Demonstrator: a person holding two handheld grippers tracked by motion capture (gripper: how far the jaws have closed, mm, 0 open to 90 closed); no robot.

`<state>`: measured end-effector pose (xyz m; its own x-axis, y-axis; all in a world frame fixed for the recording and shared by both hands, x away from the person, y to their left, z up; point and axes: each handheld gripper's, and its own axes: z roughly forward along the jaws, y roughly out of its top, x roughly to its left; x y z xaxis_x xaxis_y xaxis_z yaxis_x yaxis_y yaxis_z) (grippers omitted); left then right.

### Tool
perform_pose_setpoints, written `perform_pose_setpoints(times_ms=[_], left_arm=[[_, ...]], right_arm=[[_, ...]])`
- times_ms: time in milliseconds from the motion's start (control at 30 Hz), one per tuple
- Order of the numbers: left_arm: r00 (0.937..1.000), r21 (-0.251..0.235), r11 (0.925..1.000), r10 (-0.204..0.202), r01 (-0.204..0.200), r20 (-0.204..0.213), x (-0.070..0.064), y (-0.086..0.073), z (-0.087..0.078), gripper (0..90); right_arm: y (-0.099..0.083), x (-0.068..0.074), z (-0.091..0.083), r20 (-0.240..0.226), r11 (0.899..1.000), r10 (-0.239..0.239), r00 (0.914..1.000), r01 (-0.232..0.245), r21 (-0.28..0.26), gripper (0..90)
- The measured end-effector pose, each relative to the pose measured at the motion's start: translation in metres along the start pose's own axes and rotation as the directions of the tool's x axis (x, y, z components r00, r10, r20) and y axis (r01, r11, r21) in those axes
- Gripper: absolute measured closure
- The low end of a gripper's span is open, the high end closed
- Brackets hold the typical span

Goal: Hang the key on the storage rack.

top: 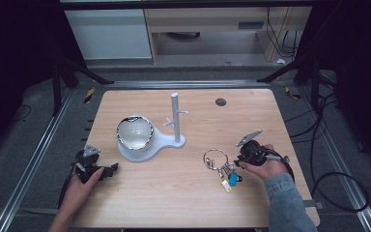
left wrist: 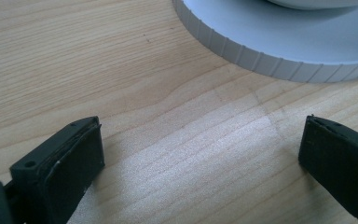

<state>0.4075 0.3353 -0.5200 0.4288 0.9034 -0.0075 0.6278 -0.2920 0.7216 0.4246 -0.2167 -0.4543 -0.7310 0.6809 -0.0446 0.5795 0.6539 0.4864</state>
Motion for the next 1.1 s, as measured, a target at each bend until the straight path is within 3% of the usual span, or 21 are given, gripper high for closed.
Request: perform_pose_setpoints(times_ms=[267, 433, 533, 700, 933, 1100], left_arm=[[1.0000, 0.000, 1.0000, 0.000, 0.000, 0.000, 0.000, 0.000, 0.000, 0.0], [1.0000, 0.002, 1.0000, -0.005, 0.005, -0.004, -0.001, 0.000, 0.000, 0.0], [1.0000, 0.002, 1.0000, -0.006, 0.006, -0.007, -0.001, 0.000, -0.001, 0.0], [0.9999, 0.006, 1.0000, -0.005, 0.005, -0.010, -0.001, -0.001, -0.001, 0.0], [0.9999, 0.004, 1.0000, -0.005, 0.005, -0.010, -0.001, -0.001, -0.001, 0.0], [0.9999, 0.004, 1.0000, -0.005, 0.005, -0.010, -0.001, -0.001, -0.001, 0.0]], right_arm=[[0.013, 0.002, 0.004, -0.022, 0.990, -0.081, 0.9965, 0.083, 0.116, 74.9], [0.024, -0.002, 0.009, -0.050, 0.975, -0.130, 0.9903, 0.136, 0.177, 74.9], [0.031, -0.005, 0.010, -0.083, 0.970, -0.137, 0.9871, 0.151, 0.191, 73.8], [0.038, -0.005, 0.016, -0.123, 0.951, -0.165, 0.9787, 0.190, 0.242, 72.4], [0.045, -0.006, 0.025, -0.134, 0.928, -0.169, 0.9764, 0.204, 0.311, 77.1], [0.047, -0.006, 0.033, -0.143, 0.918, -0.169, 0.9752, 0.209, 0.339, 79.8]])
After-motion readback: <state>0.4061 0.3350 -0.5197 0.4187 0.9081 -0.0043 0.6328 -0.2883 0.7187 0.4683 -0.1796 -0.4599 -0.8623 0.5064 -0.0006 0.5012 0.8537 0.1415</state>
